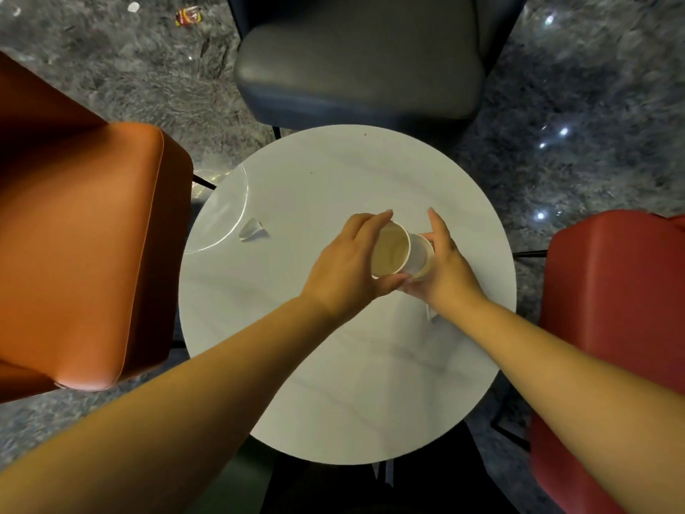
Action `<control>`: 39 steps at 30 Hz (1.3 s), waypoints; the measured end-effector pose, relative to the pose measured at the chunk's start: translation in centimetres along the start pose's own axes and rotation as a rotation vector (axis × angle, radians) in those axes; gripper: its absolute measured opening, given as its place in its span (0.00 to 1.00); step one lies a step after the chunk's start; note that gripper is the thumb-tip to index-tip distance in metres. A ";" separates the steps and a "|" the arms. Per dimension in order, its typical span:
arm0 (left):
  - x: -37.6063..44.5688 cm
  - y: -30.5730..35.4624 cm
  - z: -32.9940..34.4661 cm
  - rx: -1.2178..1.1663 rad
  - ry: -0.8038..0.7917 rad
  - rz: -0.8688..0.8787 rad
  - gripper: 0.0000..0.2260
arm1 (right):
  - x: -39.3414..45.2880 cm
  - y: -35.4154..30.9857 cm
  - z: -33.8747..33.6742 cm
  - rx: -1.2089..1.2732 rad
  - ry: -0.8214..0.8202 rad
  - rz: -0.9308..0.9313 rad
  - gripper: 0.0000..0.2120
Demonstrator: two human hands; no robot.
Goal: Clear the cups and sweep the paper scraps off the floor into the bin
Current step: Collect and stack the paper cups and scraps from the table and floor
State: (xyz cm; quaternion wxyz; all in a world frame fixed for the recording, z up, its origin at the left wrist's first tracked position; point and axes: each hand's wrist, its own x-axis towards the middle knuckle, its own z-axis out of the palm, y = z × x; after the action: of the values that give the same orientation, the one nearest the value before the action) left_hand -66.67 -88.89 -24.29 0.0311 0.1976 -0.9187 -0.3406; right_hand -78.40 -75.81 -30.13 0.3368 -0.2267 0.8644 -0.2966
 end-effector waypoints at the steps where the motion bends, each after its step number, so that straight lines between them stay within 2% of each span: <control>1: 0.1 -0.1 0.5 0.022 -0.012 0.000 0.40 | -0.3 0.4 -0.1 0.026 0.002 0.006 0.60; 7: 1.4 0.4 3.0 0.200 -0.131 -0.019 0.41 | -1.8 2.5 -1.3 0.098 0.002 0.020 0.59; 10: 1.8 0.6 3.6 0.151 -0.166 -0.084 0.40 | -2.0 2.4 -1.8 0.104 0.000 0.014 0.58; 13: 1.2 -0.5 2.9 -0.021 -0.039 -0.231 0.28 | -2.0 1.7 -2.1 0.113 -0.014 -0.033 0.56; 15: -0.1 -2.6 2.1 -0.008 0.016 -0.331 0.22 | -1.8 1.1 -2.0 0.104 -0.041 -0.074 0.54; 20: -4.8 -8.4 1.4 0.078 -0.161 -0.563 0.19 | -1.1 -0.1 -1.1 0.022 -0.077 -0.129 0.50; 22: -5.9 -9.5 1.9 0.052 -0.195 -0.590 0.20 | -1.0 -0.2 -0.7 0.005 -0.078 -0.133 0.47; 25: -6.4 -10.2 3.1 0.019 -0.159 -0.607 0.19 | -1.0 -0.1 -0.1 -0.025 -0.061 -0.138 0.43; 31: -6.4 -10.8 4.4 0.011 -0.147 -0.639 0.07 | -1.7 -0.1 0.8 -0.023 -0.065 -0.148 0.41; 39: -6.4 -10.4 4.0 -0.006 -0.142 -0.682 0.09 | -2.0 -0.6 1.5 -0.029 -0.086 -0.165 0.40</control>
State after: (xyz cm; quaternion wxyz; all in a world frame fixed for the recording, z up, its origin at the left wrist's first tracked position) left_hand -58.02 -91.15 -33.51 -0.1482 0.4689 -0.7986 -0.3471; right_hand -75.88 -75.60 -29.78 0.3446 -0.3145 0.8318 -0.3006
